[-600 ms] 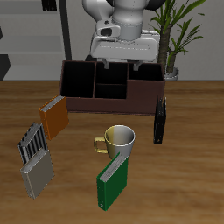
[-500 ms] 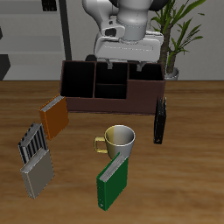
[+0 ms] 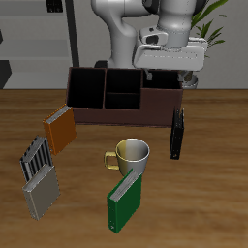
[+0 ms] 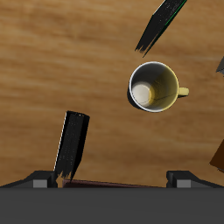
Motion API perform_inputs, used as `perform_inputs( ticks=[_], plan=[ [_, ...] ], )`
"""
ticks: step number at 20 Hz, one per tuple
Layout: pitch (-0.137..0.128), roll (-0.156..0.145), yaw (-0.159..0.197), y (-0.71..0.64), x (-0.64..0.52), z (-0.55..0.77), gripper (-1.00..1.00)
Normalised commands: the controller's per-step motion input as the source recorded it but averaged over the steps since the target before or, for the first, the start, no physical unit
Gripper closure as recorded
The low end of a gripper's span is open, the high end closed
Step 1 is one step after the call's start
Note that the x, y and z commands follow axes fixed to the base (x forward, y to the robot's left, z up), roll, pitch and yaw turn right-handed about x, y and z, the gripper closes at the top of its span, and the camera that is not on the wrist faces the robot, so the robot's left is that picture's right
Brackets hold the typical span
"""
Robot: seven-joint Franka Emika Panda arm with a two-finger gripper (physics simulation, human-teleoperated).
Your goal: Place the black book into the back desk caddy's back compartment and place the striped book into the back desk caddy's right compartment
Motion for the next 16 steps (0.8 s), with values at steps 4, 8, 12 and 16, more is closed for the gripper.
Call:
perform_inputs(
  ticks=[4,8,12,16],
  plan=[
    [0.021,0.167,-0.003,0.7,-0.21,-0.23,-1.0],
    [0.021,0.032,-0.04,0.23,0.06,-0.22,-1.0],
    [-0.02,-0.033,-0.075,0.08,0.12,-0.1,-1.0],
    [-0.045,-0.02,-0.024,0.2,-0.1,-0.13,-1.0]
  ],
)
